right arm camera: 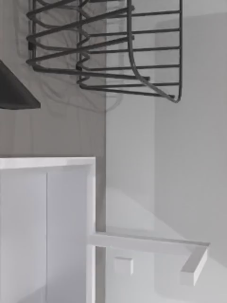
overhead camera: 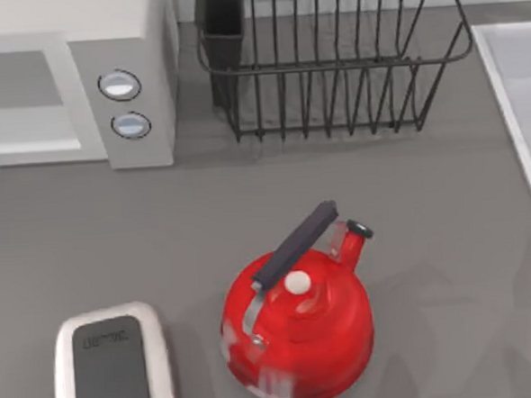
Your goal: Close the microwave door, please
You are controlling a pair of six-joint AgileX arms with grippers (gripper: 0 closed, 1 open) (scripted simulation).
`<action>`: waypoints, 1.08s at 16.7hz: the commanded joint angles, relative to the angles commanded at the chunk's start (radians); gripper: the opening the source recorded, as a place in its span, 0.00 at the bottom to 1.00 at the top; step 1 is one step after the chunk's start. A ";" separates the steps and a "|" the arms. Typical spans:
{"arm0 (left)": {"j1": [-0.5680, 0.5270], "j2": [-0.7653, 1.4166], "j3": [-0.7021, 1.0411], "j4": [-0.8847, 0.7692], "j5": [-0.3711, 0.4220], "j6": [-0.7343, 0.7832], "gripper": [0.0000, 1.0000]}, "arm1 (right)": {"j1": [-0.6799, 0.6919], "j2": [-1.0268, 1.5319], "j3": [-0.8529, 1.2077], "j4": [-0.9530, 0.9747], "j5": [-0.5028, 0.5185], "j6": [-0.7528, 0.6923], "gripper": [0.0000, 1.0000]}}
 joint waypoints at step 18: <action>-0.176 -0.315 -0.385 0.184 -0.084 -0.191 0.00 | 0.000 0.000 0.000 0.000 0.000 0.000 1.00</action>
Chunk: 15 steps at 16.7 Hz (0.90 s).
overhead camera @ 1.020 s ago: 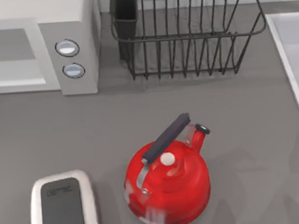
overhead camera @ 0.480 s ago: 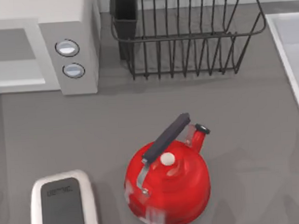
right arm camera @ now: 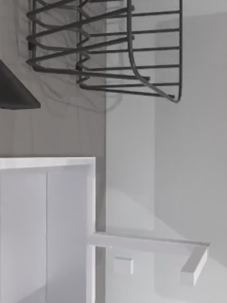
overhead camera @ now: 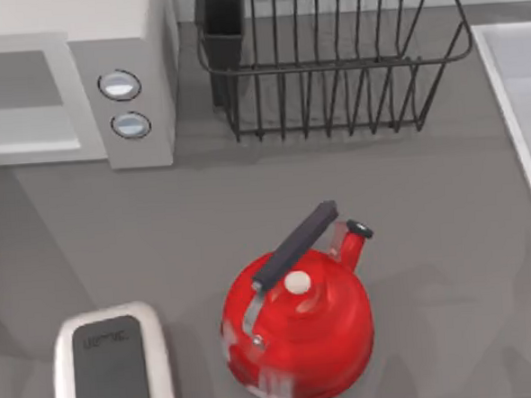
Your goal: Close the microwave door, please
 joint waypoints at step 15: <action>-0.296 -0.306 -0.278 0.102 -0.171 -0.287 0.00 | 0.000 0.000 0.000 0.000 0.000 0.000 1.00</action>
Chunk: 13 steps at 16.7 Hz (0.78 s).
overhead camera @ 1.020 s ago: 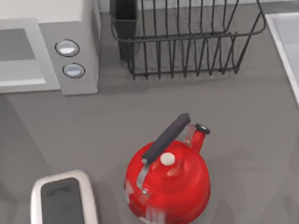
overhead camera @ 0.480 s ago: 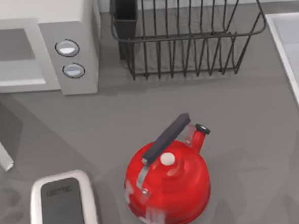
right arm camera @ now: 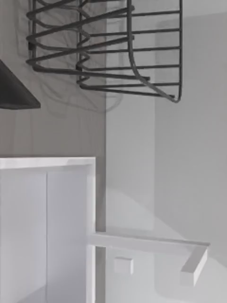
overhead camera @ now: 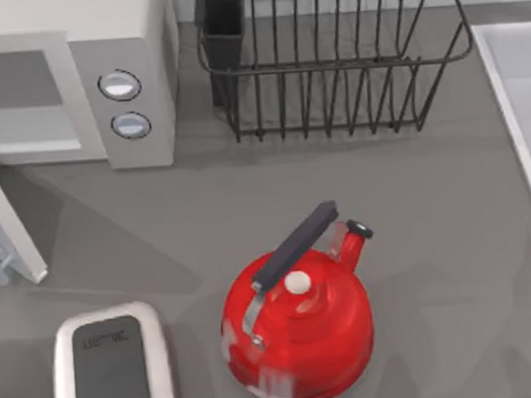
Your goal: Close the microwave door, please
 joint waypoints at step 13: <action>-0.498 -0.198 -0.123 0.021 -0.335 -0.380 0.00 | 0.000 0.000 0.000 0.000 0.000 0.000 1.00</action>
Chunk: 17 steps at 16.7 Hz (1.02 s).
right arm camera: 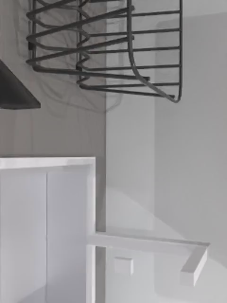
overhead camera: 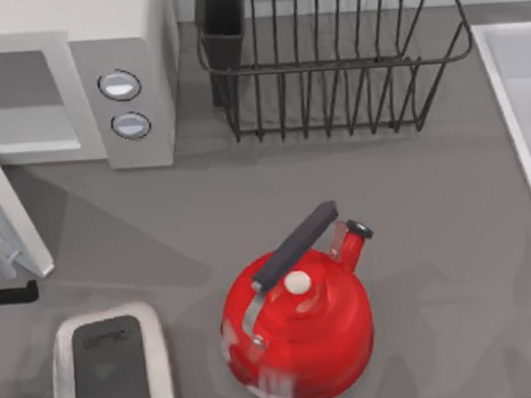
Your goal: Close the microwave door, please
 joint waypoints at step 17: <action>-0.045 0.474 0.277 0.192 -0.029 -0.031 0.00 | 0.000 0.000 0.000 0.000 0.000 0.000 1.00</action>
